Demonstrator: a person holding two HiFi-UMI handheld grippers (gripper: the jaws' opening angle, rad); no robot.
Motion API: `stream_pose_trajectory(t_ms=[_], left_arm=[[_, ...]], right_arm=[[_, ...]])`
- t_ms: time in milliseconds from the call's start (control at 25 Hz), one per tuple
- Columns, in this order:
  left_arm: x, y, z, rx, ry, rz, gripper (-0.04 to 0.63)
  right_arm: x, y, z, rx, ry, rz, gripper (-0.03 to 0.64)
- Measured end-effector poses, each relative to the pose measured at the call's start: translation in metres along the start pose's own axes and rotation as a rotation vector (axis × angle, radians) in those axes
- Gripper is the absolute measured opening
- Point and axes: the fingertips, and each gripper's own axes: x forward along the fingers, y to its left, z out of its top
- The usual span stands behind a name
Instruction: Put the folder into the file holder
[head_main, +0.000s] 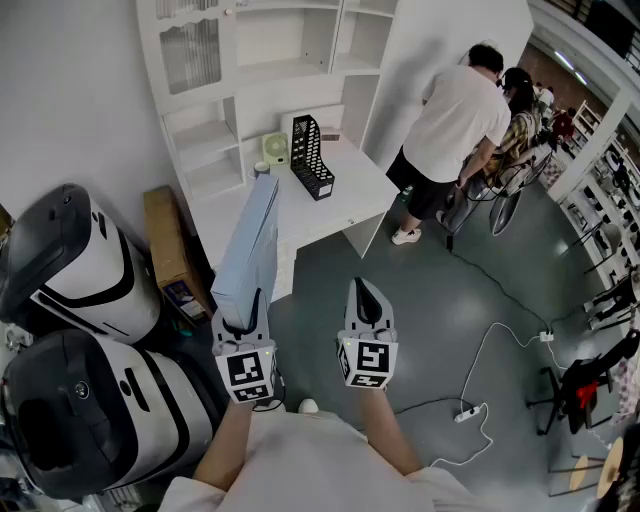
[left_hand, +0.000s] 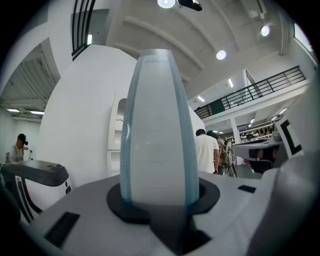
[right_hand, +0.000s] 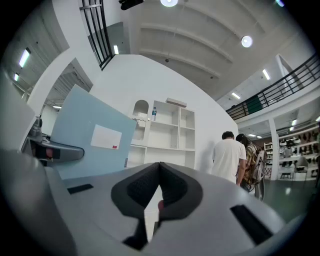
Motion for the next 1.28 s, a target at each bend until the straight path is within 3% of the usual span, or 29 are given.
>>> stream_pose_trajectory(t_ms=[680, 920, 1280], left_arm=[[0.02, -0.03, -0.004, 0.013, 0.02, -0.022, 0.144], [0.038, -0.047, -0.011, 0.02, 0.034, 0.007, 0.144], [0.085, -0.062, -0.017, 0.043, 0.055, 0.014, 0.146]], right_arm=[[0.001, -0.034, -0.014, 0.016, 0.012, -0.026, -0.008], [0.002, -0.06, -0.028, 0.028, 0.021, -0.002, -0.008], [0.048, -0.095, -0.046, 0.032, 0.048, 0.01, -0.008]])
